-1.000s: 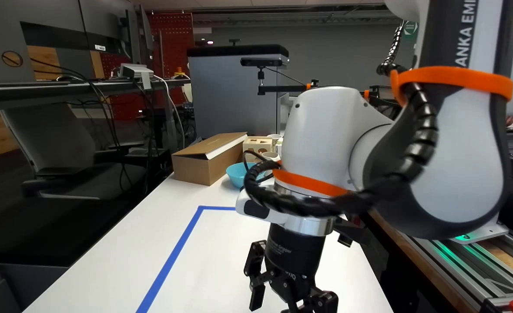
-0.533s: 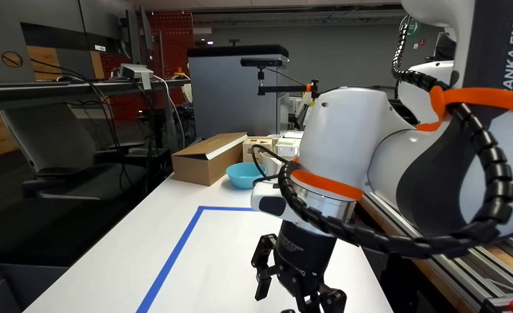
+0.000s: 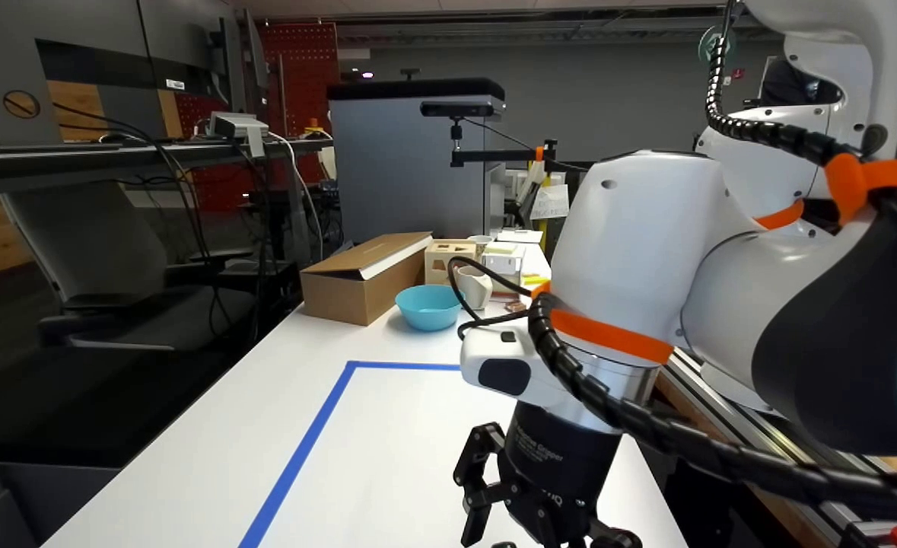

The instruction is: Remove the marker from the cup and put it on the table

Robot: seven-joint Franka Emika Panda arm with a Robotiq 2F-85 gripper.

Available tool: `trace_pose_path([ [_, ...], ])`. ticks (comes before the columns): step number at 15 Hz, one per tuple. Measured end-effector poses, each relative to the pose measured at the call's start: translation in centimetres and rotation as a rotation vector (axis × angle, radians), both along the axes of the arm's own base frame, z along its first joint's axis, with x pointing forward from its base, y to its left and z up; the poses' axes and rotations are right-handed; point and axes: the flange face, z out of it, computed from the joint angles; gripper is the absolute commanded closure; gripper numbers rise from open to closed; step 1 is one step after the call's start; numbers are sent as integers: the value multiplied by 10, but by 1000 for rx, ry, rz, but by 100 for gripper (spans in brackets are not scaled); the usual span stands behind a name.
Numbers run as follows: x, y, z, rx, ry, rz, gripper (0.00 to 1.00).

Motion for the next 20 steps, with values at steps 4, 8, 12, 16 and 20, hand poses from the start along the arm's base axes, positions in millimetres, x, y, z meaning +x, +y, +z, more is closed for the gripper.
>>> trace_pose_path([
  [4, -1, 2, 2, -2, -7, -7, 48],
  [8, 3, -2, 3, -5, -13, -27, 70],
  [12, 4, -4, 3, -5, -13, -41, 65],
  [16, 1, -2, 1, -6, -8, -41, 62],
  [20, 0, -1, -1, -9, -5, -39, 67],
])
